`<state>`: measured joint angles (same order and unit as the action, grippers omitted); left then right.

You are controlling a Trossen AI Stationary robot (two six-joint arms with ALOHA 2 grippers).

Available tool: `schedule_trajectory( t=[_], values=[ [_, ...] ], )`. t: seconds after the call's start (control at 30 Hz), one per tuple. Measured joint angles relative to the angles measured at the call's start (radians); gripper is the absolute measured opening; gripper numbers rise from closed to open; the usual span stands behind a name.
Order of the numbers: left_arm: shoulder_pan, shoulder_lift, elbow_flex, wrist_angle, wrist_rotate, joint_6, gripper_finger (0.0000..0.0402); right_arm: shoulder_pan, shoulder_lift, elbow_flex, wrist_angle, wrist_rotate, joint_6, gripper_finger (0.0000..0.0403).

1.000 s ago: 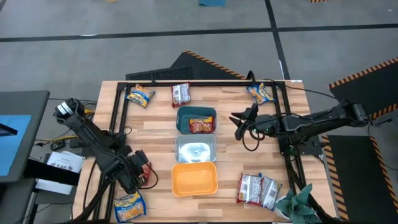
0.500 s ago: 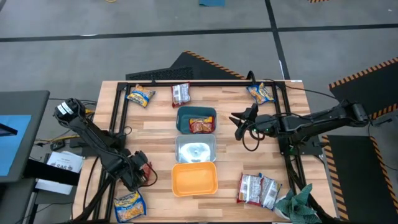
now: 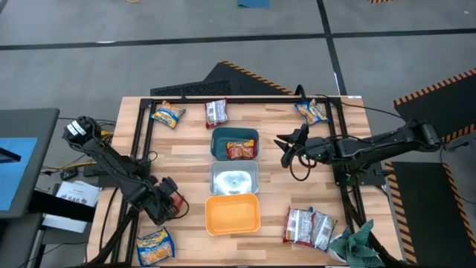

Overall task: Sort Maruchan noodles
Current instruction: Put the red noodle pack into the green bin

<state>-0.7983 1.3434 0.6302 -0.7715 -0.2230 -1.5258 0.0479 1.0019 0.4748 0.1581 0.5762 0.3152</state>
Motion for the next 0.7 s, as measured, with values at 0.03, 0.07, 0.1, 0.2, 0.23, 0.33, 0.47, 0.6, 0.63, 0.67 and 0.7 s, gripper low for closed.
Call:
schedule_trajectory(
  t=[0.03,0.07,0.1,0.2,0.23,0.33,0.47,0.6,0.63,0.67,0.7],
  values=[
    [0.003,0.0,0.0,-0.001,-0.001,0.011,0.0039,0.0,0.0,0.0,0.0,0.0,0.0,0.0128],
    [0.005,-0.001,0.001,-0.003,-0.005,0.019,0.0021,0.0,0.0,0.0,0.0,0.0,0.0,0.0128],
    [0.005,-0.004,0.005,-0.006,-0.012,0.027,0.0013,0.0,0.0,0.0,0.0,0.0,0.0,0.0128],
    [0.009,-0.027,0.041,-0.039,-0.029,0.067,0.0003,0.0,0.0,0.0,0.0,0.0,0.0,0.0128],
    [0.012,-0.039,0.057,-0.059,-0.037,0.079,0.0001,0.0,0.0,0.0,0.0,0.0,0.0,0.0128],
    [0.017,-0.086,0.116,-0.12,-0.109,0.116,0.0001,0.0,0.0,0.0,0.0,0.0,0.0,0.0128],
    [0.031,-0.136,0.181,-0.197,-0.211,0.162,0.0001,0.0,0.0,0.0,0.0,0.0,0.0,0.0128],
    [0.066,-0.177,0.243,-0.271,-0.308,0.234,0.0001,0.0,0.0,0.0,0.001,0.0,0.0,0.0128],
    [0.079,-0.185,0.256,-0.289,-0.325,0.253,0.0001,0.0,0.0,0.0,0.001,0.0,0.0,0.0128],
    [0.093,-0.191,0.271,-0.309,-0.343,0.275,0.0001,0.0,0.0,0.0,0.001,0.0,0.0,0.0128],
    [0.108,-0.198,0.287,-0.327,-0.365,0.298,0.0001,0.0,0.0,0.0,0.002,0.0,0.0,0.0128]
  ],
)
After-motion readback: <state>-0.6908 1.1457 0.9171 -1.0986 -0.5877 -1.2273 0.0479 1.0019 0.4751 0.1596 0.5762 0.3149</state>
